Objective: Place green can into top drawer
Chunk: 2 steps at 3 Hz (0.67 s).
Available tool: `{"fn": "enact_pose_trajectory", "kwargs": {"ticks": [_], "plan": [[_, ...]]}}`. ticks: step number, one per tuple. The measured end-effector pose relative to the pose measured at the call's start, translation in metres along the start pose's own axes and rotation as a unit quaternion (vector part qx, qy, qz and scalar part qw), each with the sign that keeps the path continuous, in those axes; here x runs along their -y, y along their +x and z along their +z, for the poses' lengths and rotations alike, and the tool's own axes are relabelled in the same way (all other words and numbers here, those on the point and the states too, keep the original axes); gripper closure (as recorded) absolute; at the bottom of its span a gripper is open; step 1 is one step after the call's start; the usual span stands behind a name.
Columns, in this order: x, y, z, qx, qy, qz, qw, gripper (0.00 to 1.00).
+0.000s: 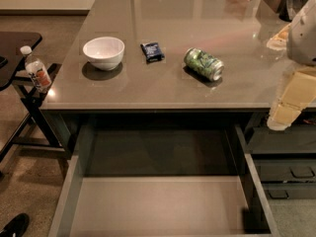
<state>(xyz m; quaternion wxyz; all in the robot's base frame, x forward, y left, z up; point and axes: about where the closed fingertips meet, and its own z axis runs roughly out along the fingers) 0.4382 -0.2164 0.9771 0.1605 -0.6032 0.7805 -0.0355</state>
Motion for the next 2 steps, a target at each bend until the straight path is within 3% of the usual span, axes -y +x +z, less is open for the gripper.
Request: {"fn": "enact_pose_trajectory", "kwargs": {"ticks": [2], "plan": [[0.0079, -0.0058, 0.0000, 0.003, 0.011, -0.010, 0.9999, 0.00]]}}
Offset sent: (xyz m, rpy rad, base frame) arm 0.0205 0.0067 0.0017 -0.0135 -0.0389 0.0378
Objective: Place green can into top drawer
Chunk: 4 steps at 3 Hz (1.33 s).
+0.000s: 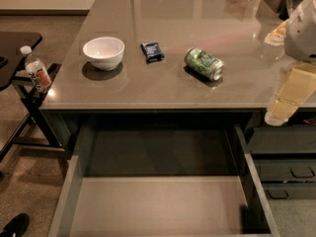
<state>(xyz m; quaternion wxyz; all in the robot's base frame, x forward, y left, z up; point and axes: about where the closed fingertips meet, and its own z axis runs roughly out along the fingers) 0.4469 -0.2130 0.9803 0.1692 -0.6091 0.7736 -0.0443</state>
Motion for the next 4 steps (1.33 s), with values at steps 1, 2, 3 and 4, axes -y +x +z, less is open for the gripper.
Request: {"fn": "enact_pose_trajectory", "kwargs": {"ticks": [1, 2, 3, 4], "plan": [[0.023, -0.011, 0.003, 0.040, 0.018, -0.010, 0.9990, 0.00], [0.050, -0.027, 0.014, 0.076, 0.030, -0.003, 0.9966, 0.00], [0.054, -0.029, 0.016, 0.080, 0.031, -0.001, 0.9963, 0.00], [0.055, -0.031, 0.018, 0.082, 0.030, 0.000, 0.9961, 0.00]]}}
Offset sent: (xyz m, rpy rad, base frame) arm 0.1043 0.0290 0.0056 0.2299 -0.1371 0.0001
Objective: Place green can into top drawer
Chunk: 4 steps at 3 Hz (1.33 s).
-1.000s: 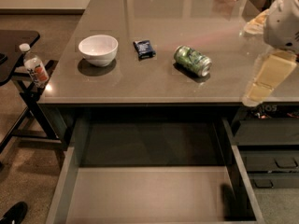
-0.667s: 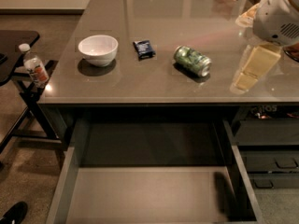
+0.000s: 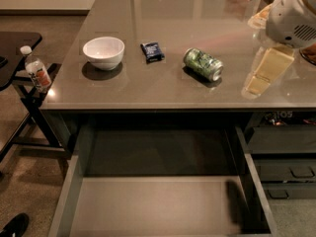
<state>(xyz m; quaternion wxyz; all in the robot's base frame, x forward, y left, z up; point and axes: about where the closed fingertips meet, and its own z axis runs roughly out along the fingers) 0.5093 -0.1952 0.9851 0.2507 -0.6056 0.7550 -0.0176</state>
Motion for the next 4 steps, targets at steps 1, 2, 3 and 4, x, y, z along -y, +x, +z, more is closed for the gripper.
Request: {"fn": "enact_pose_trajectory", "kwargs": {"ticks": [1, 2, 3, 4], "plan": [[0.014, -0.009, 0.019, 0.026, 0.005, 0.006, 0.9996, 0.00], [0.034, -0.018, 0.049, 0.064, 0.013, 0.024, 0.9976, 0.00], [0.056, -0.027, 0.075, 0.107, 0.021, 0.052, 0.9927, 0.00], [0.072, -0.035, 0.096, 0.136, 0.023, 0.083, 0.9869, 0.00]]}}
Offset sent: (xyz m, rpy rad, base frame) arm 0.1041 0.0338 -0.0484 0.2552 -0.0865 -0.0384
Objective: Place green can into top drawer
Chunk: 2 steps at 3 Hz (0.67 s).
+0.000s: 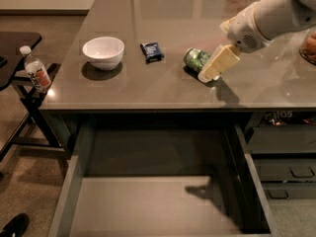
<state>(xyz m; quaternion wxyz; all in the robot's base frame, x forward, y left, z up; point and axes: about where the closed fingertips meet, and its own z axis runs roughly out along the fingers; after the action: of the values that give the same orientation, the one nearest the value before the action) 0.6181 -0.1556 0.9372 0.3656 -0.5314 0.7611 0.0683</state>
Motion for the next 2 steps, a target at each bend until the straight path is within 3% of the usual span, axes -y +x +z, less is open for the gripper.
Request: {"fn": "enact_pose_trajectory", "kwargs": {"ticks": [2], "plan": [[0.018, 0.003, 0.057, 0.007, -0.003, 0.079, 0.9969, 0.00]]}}
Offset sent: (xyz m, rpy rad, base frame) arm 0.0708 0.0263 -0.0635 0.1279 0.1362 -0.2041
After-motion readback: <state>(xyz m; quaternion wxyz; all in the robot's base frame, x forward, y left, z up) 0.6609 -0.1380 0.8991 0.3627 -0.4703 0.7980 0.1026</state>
